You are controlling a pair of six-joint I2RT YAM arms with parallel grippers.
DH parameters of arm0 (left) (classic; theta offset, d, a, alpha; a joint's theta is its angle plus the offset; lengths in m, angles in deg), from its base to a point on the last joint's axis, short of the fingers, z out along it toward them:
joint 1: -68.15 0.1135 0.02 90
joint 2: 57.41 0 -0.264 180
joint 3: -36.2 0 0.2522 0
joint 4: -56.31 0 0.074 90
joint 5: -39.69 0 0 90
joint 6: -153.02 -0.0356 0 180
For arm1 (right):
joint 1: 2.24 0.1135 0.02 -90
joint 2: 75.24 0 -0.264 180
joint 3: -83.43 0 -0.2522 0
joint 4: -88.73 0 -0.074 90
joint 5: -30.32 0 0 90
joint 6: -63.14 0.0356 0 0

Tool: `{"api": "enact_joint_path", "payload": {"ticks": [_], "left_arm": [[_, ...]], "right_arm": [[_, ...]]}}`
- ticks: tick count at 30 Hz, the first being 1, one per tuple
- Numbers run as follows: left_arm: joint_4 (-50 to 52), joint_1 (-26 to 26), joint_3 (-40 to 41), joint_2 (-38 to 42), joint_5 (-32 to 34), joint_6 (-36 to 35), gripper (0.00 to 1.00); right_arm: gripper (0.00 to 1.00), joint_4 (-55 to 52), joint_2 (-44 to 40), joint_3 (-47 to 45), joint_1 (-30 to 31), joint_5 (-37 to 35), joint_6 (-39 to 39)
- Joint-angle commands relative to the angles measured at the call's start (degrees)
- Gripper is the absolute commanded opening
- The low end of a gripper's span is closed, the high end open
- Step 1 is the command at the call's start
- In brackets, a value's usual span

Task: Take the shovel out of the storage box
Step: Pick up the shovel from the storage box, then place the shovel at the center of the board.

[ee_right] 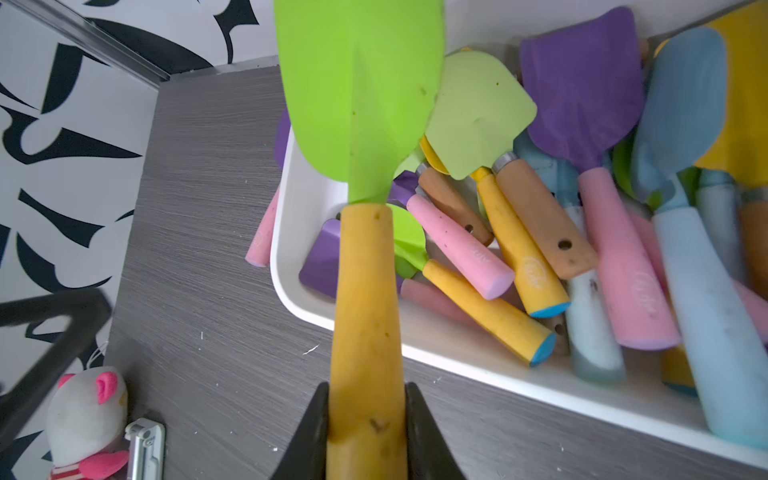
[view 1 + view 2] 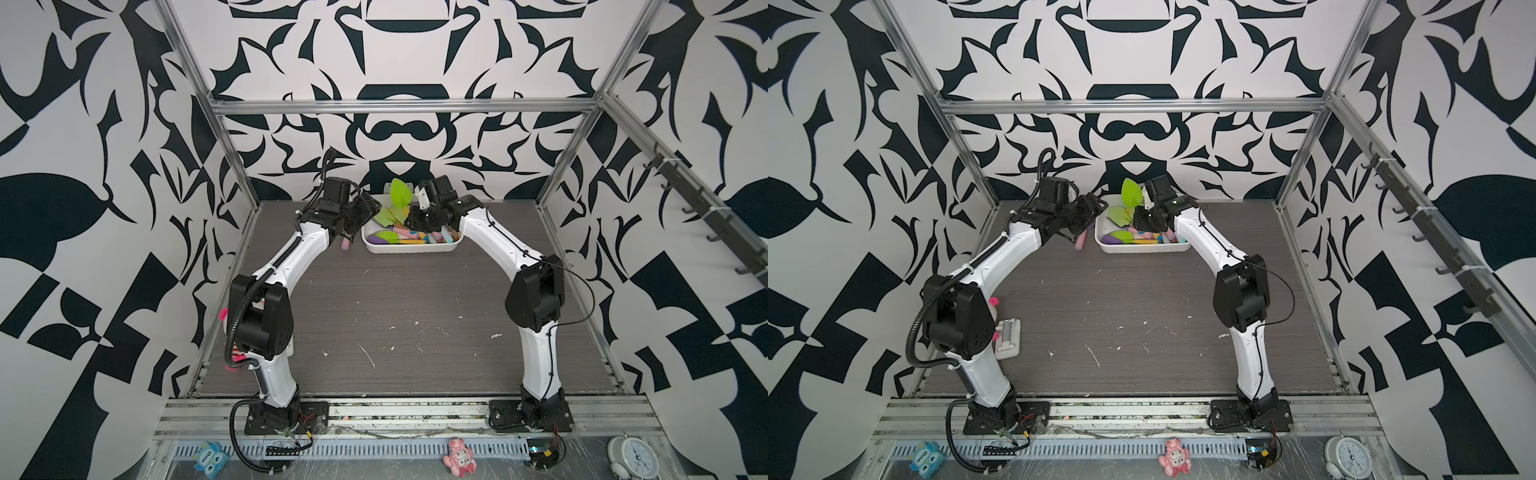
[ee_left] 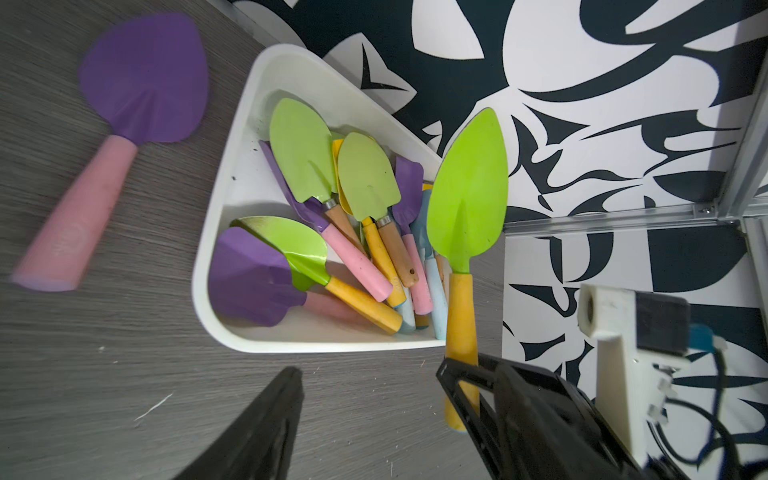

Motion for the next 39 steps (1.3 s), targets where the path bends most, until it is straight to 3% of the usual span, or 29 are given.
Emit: {"api": "enact_joint_path", "payload": {"ticks": [1,10,18,39], "left_arm": [[-5.75,-0.95,-2.82,-2.36,0.88,3.5,0.76],[-13.93,-1.39,-4.58,-7.72,-1.64,4.48,0.75],[-12.93,-1.28,-7.71,-11.63,-2.23,2.89,0.69],[-18.51,-0.63,-3.65,-12.09,-5.31,0.4,0.1]], "right_arm": [[0.02,5.36,-5.32,-2.77,0.72,0.17,2.75],[0.02,6.53,-8.88,-7.14,2.35,1.57,5.22],[0.02,9.55,-11.71,-11.31,3.62,2.63,7.97],[0.02,11.51,-14.25,-14.92,4.38,4.75,10.81]]}}
